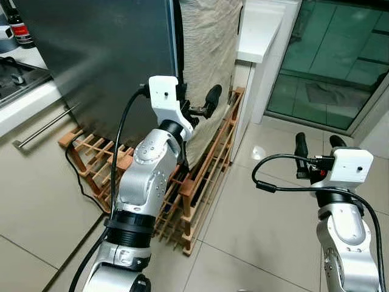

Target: Restocking fridge

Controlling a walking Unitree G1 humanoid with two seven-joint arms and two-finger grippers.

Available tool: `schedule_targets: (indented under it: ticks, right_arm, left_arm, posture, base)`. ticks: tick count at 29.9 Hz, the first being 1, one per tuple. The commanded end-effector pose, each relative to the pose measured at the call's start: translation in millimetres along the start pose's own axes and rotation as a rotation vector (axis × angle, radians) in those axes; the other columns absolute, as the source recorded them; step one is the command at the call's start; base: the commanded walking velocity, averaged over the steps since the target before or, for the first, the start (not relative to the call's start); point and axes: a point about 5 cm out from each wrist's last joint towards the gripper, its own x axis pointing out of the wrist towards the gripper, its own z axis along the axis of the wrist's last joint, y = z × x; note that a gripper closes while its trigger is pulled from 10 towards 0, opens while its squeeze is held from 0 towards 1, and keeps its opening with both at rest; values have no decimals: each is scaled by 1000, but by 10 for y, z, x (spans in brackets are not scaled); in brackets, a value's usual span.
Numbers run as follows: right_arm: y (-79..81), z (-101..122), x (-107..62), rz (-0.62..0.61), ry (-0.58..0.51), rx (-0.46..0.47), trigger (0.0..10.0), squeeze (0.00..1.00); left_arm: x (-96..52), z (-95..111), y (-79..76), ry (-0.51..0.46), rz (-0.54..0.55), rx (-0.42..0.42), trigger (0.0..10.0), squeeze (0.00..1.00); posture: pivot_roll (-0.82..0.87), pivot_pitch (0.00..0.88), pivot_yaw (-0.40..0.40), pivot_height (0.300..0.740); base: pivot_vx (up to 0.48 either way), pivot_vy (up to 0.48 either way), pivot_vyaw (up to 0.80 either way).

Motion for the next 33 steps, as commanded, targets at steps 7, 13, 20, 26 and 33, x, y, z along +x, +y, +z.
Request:
schedule_targets:
  ticks: [7, 13, 20, 26, 33]
  right_arm:
    - [4, 72, 30, -3, -33, -9, 10000, 0]
    - [11, 77, 24, -4, -35, -9, 10000, 0]
    - [-20, 111, -21, -22, -48, -22, 10000, 0]
    - [-37, 185, -109, -36, -85, -39, 10000, 0]
    - [35, 256, -169, -21, -118, -49, 10000, 0]
  left_arm:
    - [103, -4, -55, 5, -19, -4, 10000, 0]
    - [142, -38, -73, 32, -8, -56, 10000, 0]
    - [25, -5, 96, 12, 39, -75, 10000, 0]
    - [-165, 16, 232, 9, 54, -7, 10000, 0]
    - [-449, 7, 197, -3, 23, 39, 10000, 0]
  posture:
    - [-188, 0, 55, 740]
    - [-193, 0, 58, 740]
    - [-195, 0, 60, 740]
    - [-190, 0, 57, 740]
    - [-157, 0, 47, 740]
  base:
    - [0, 0, 0]
    - [0, 0, 0]
    - [0, 0, 0]
    - [0, 0, 0]
    - [0, 0, 0]
